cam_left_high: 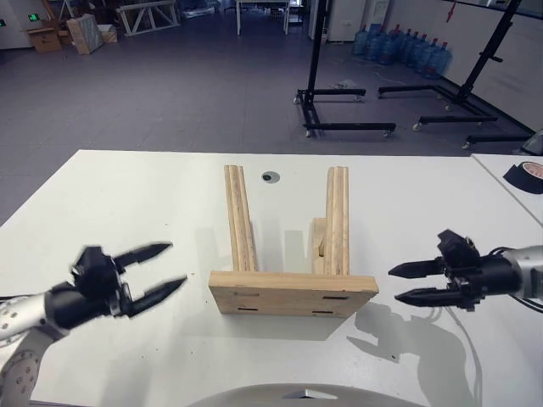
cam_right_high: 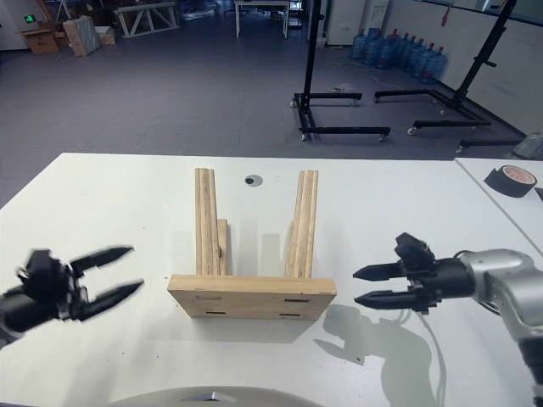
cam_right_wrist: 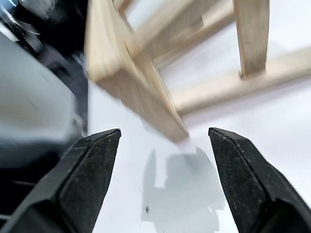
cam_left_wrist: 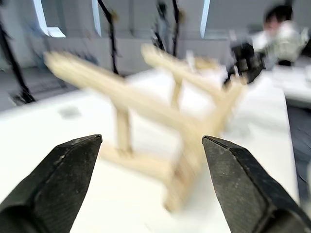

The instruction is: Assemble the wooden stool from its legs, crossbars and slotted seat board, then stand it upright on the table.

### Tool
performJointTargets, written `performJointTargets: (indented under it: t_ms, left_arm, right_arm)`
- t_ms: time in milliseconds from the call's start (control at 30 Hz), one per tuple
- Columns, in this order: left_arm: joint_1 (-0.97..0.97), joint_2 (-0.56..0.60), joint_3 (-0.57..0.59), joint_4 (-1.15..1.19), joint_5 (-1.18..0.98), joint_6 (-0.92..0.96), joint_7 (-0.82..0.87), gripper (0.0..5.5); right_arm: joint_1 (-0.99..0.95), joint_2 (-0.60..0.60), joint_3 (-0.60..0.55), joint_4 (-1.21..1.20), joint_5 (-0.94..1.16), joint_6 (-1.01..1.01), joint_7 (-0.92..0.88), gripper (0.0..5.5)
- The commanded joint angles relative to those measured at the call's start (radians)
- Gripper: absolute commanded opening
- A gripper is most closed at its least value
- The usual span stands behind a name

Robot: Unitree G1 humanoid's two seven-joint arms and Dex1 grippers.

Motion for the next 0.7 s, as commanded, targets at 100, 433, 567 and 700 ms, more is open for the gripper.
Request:
performJointTargets:
  t_ms: [100, 433, 567, 700]
  left_arm:
    - [-0.111, 0.019, -0.238, 0.105, 0.253, -0.09, -0.011, 3.77]
    - [-0.229, 0.001, -0.36, 0.163, 0.283, -0.099, -0.031, 3.77]
    - [-0.252, -0.001, -0.38, 0.179, 0.289, -0.101, -0.033, 3.77]
    - [-0.253, -0.001, -0.388, 0.195, 0.3, -0.114, -0.031, 3.77]
  right_arm:
    - [0.074, 0.162, 0.119, -0.057, -0.173, -0.236, -0.162, 3.33]
    - [0.037, 0.28, 0.225, -0.02, -0.255, -0.338, -0.259, 3.33]
    - [0.003, 0.3, 0.247, -0.008, -0.263, -0.342, -0.27, 2.86]
    - [-0.017, 0.301, 0.261, 0.014, -0.275, -0.361, -0.265, 2.2]
